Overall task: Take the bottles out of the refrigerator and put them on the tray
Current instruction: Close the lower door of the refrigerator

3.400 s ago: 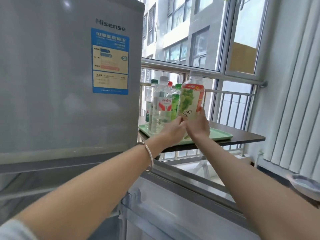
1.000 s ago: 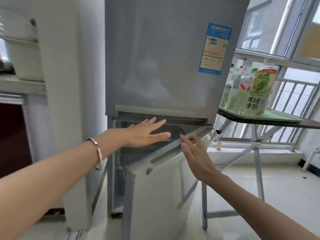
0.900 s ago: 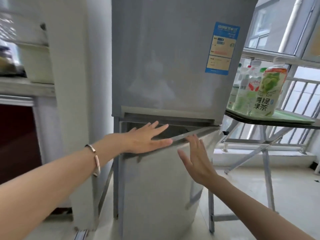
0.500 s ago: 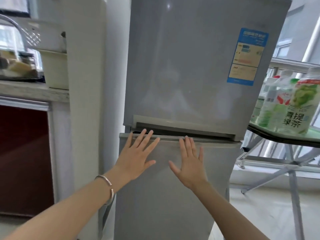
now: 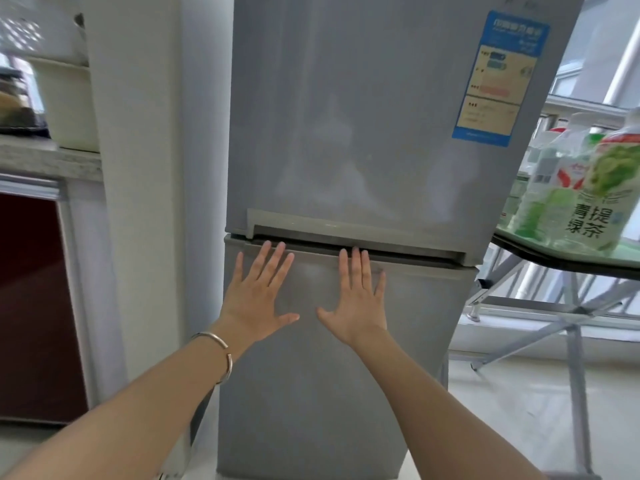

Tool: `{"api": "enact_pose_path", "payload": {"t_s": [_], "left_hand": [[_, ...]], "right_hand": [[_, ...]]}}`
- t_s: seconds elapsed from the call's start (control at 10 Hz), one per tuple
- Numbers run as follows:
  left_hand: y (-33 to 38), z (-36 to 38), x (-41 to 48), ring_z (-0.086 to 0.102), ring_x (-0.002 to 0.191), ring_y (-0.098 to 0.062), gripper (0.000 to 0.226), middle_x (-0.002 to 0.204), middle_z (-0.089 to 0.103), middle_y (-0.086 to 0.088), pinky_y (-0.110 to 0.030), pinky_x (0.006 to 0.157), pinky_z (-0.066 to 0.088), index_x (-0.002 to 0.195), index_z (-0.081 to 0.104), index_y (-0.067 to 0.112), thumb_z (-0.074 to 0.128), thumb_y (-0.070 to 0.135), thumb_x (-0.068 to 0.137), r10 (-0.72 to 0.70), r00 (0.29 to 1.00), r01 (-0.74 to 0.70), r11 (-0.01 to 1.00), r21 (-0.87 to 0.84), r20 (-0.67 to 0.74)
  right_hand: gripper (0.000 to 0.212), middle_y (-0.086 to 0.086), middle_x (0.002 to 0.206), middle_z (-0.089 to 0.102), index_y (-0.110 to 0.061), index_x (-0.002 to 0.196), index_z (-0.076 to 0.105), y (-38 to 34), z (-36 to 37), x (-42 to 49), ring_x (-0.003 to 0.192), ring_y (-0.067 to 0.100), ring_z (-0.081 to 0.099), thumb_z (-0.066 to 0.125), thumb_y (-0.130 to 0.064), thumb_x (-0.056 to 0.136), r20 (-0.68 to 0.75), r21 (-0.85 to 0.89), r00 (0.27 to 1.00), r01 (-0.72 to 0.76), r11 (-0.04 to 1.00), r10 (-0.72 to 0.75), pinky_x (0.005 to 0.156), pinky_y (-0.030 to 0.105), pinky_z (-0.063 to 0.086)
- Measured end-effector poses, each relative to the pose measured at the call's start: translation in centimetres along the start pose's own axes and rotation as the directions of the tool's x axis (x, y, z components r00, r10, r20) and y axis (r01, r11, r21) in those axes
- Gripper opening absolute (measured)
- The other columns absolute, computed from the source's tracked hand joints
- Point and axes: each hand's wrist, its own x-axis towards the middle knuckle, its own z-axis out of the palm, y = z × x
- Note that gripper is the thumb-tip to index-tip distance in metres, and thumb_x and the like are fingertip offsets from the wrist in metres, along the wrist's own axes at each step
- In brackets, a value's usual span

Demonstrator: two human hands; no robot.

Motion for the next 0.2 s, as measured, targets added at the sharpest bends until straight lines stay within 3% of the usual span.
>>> {"api": "enact_pose_path", "payload": {"t_s": [0.1,0.2], "left_hand": [[0.2,-1.0,0.0,-0.035,0.141,-0.021,0.115,0.154,-0.038,0.002,-0.055,0.118,-0.008,0.144,-0.033,0.024,0.036,0.083,0.074,0.016,0.998,-0.012,0.998,-0.06,0.06],[-0.4,-3.6,-0.2,-0.026,0.146,-0.017,0.109,0.157,-0.029,0.006,-0.051,0.12,-0.006,0.148,-0.024,0.031,0.043,0.077,0.076,0.024,0.992,0.011,0.962,-0.274,0.123]], "right_hand": [[0.111,0.005,0.16,-0.028,-0.019,0.151,-0.026,-0.6,-1.6,0.3,0.148,0.022,-0.028,0.048,-0.062,0.08,0.049,0.033,0.999,0.015,0.999,-0.016,0.12,0.056,-0.007],[0.1,0.004,0.164,-0.017,-0.02,0.155,-0.012,0.2,-3.0,-2.7,0.152,0.022,-0.011,0.053,-0.044,0.083,-0.162,0.185,0.983,0.118,0.976,-0.088,0.122,0.05,0.001]]}}
